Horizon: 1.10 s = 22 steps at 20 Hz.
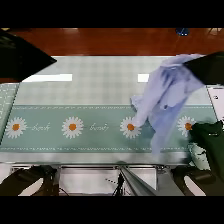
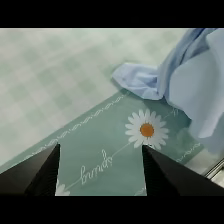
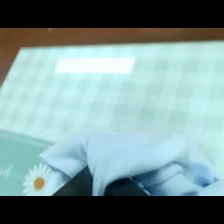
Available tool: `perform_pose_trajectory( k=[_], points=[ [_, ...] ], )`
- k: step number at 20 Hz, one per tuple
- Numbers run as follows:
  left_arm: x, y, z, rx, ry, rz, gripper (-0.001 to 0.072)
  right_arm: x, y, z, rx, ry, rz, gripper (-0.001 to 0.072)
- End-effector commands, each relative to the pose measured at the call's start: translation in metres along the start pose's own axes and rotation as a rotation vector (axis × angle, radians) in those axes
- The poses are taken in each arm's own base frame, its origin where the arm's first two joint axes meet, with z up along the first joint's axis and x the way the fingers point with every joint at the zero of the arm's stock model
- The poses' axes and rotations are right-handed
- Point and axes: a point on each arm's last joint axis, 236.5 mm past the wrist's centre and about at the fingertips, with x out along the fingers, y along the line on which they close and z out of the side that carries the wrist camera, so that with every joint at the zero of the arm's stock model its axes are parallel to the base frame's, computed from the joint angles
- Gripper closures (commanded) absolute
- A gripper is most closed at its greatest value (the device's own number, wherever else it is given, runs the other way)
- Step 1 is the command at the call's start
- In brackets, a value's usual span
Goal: Fold the shirts.
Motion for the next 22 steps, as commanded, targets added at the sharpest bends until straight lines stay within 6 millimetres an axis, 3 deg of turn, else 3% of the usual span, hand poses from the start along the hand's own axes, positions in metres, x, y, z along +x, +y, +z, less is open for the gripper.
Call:
perform_pose_trajectory(
  k=[1, 4, 6, 7, 8, 9, 10, 11, 13, 14, 17, 18, 20, 22],
  points=[
    [0.027, 0.008, -0.03, -0.073, 0.117, -0.007, 0.0104, 0.092, 0.023, -0.037, -0.057, 0.195, 0.083, 0.0688],
    [0.041, 0.018, -0.062, -0.101, 0.234, 0.013, 0.0106, 0.184, 0.071, -0.094, -0.107, 0.313, 0.166, 0.0687],
    [0.047, 0.036, -0.084, -0.116, 0.316, 0.079, 0.0112, 0.228, 0.093, -0.149, -0.139, 0.419, 0.19, 0.0685],
    [0.051, 0.046, -0.094, -0.121, 0.347, 0.115, 0.0112, 0.242, 0.097, -0.176, -0.153, 0.48, 0.189, 0.0606],
    [0.056, 0.055, -0.104, -0.128, 0.38, 0.143, 0.0112, 0.248, 0.096, -0.196, -0.162, 0.533, 0.183, 0.0423],
    [0.061, 0.061, -0.115, -0.135, 0.412, 0.158, 0.0112, 0.25, 0.09, -0.207, -0.177, 0.571, 0.169, 0.0295],
    [0.068, 0.064, -0.125, -0.143, 0.439, 0.163, 0.0111, 0.249, 0.079, -0.209, -0.207, 0.591, 0.142, 0.0266],
    [0.078, 0.067, -0.136, -0.154, 0.463, 0.162, 0.0111, 0.244, 0.063, -0.201, -0.232, 0.591, 0.103, 0.0241],
    [0.101, 0.074, -0.159, -0.176, 0.499, 0.161, 0.0105, 0.222, 0.021, -0.164, -0.279, 0.55, -0.001, 0.0204],
    [0.113, 0.077, -0.174, -0.189, 0.519, 0.161, 0.0101, 0.206, -0.007, -0.142, -0.307, 0.524, -0.079, 0.012],
    [0.141, 0.085, -0.224, -0.247, 0.593, 0.154, 0.0094, 0.129, -0.143, -0.075, -0.36, 0.476, -0.514, 0.011],
    [0.15, 0.085, -0.239, -0.293, 0.599, 0.131, 0.0094, 0.103, -0.179, -0.062, -0.317, 0.473, -0.613, 0.011],
    [0.167, 0.078, -0.252, -0.403, 0.557, 0.021, 0.0093, 0.062, -0.23, -0.057, -0.144, 0.469, -0.675, 0.011],
    [0.182, 0.076, -0.251, -0.527, 0.454, -0.083, 0.0089, 0.045, -0.255, -0.066, 0.031, 0.464, -0.626, 0.011]
  ],
)
